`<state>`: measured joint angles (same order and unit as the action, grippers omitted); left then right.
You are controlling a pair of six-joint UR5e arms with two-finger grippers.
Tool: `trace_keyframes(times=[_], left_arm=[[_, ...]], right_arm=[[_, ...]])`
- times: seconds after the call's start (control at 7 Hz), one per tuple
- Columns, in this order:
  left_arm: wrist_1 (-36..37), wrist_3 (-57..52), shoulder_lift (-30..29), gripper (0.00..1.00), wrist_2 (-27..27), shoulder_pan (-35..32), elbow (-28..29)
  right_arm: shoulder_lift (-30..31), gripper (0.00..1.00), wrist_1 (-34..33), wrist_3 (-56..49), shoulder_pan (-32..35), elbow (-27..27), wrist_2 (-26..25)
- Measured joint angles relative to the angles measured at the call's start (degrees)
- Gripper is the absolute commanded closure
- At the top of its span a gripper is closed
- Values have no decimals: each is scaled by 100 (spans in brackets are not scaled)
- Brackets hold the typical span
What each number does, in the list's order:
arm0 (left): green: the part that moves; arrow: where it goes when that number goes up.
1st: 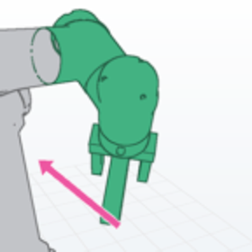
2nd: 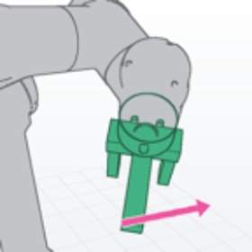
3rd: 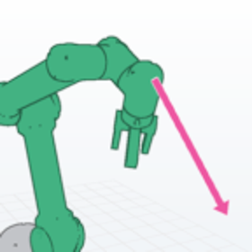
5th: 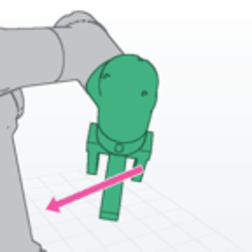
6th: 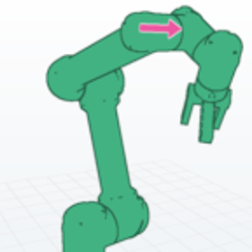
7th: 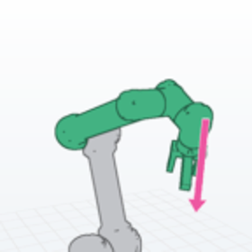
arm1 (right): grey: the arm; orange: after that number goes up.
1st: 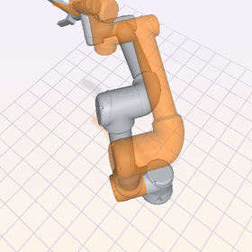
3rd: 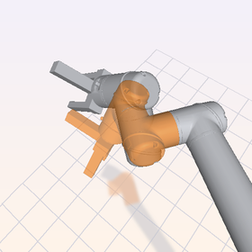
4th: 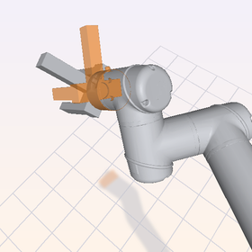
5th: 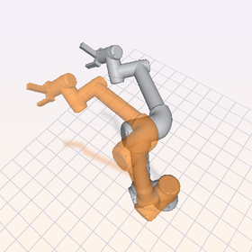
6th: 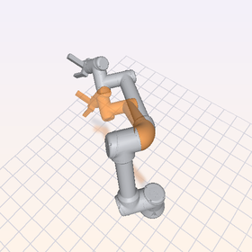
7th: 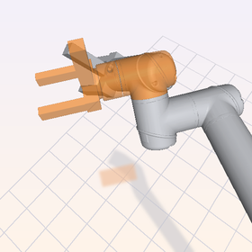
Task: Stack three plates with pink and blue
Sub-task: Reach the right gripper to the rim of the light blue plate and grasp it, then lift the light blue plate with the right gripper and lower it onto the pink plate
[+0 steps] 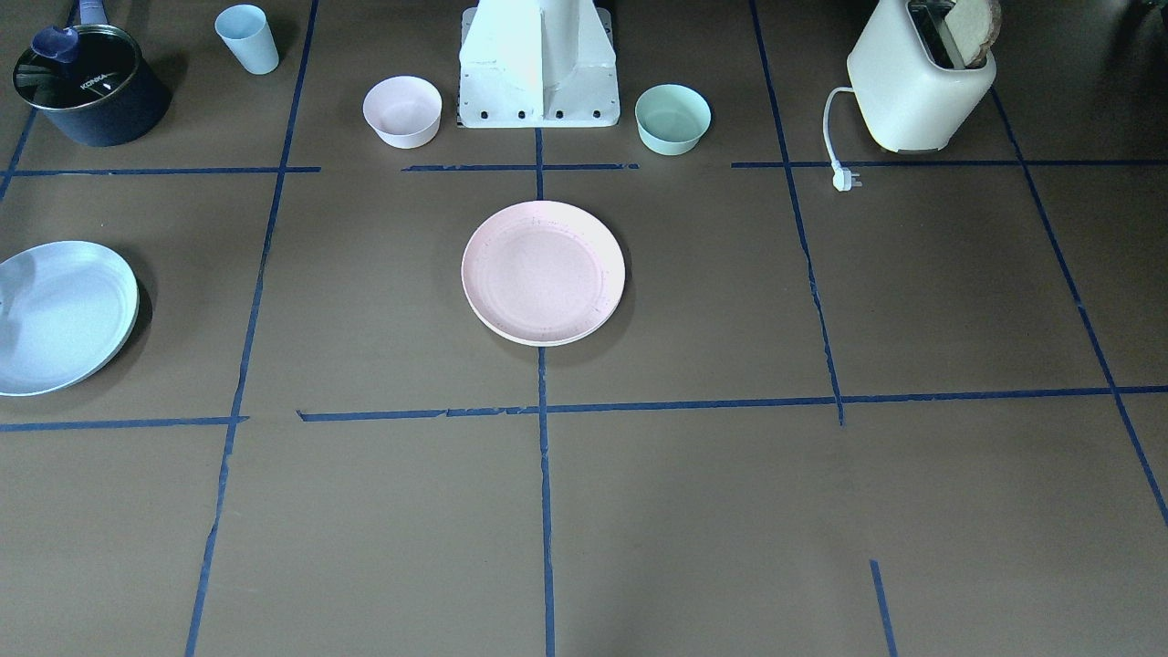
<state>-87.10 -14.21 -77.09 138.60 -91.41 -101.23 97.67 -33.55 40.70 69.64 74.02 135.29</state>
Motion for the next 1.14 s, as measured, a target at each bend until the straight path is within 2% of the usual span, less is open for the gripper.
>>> trace_keyframes(times=[0.43, 0.71, 1.0, 1.14], left_arm=[[-25, -11, 1, 0, 0, -7, 4], [-38, -12, 6, 0, 0, -9, 7], [-43, 4, 4, 0, 0, -9, 7], [-42, 18, 2, 0, 0, -8, 7]], right_arm=[[-7, 100, 58, 15, -50, 167, 86], [-60, 100, 18, 352, -36, 578, 483], [-446, 100, 6, 1531, -116, 1081, 635], [-792, 100, 1, 2377, -365, 1353, 609]])
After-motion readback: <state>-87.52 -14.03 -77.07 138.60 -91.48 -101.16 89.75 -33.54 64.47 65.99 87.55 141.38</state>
